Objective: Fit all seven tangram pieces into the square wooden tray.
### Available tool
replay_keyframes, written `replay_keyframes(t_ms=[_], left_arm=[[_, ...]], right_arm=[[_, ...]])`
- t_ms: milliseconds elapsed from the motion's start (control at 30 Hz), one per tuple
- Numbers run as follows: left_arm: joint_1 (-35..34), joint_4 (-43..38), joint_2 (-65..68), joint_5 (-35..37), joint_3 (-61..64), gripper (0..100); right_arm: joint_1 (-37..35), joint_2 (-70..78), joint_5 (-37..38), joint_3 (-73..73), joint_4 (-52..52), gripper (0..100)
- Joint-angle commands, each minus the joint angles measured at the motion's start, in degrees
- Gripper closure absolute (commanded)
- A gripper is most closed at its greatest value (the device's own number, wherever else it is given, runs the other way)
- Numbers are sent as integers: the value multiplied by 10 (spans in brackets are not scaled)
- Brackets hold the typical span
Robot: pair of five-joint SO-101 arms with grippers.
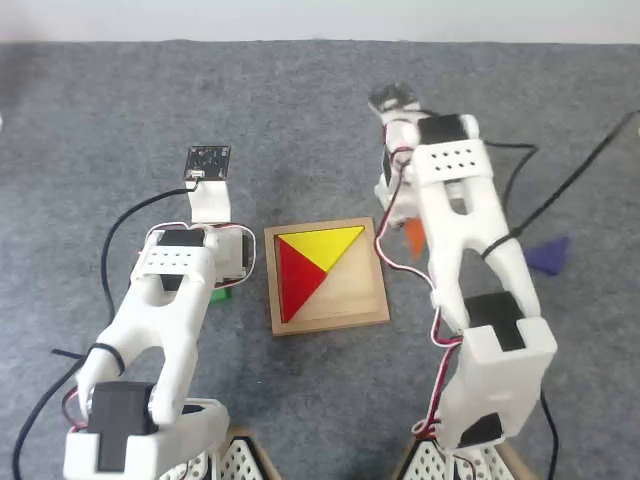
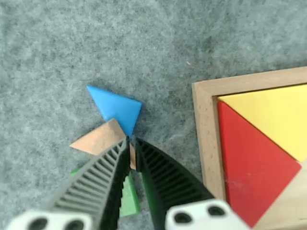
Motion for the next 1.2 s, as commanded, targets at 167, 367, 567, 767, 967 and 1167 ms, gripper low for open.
replay_keyframes(t_ms=[167, 367, 567, 767, 967, 1167], left_arm=[[3, 3, -4, -8, -7, 977], [1, 4, -4, -8, -7, 977], [1, 3, -4, -8, -3, 977], [2, 2, -4, -8, -4, 977], [1, 2, -3, -8, -4, 977], [1, 2, -3, -8, -4, 977]], right_arm=[[-45, -103, 13, 25, -34, 442], [-39, -116, 12, 178, -146, 440], [32, -27, -21, 193, -267, 440], [78, 62, -18, 92, -231, 440], [82, 134, 1, 80, -236, 440], [95, 151, 3, 49, -200, 440]])
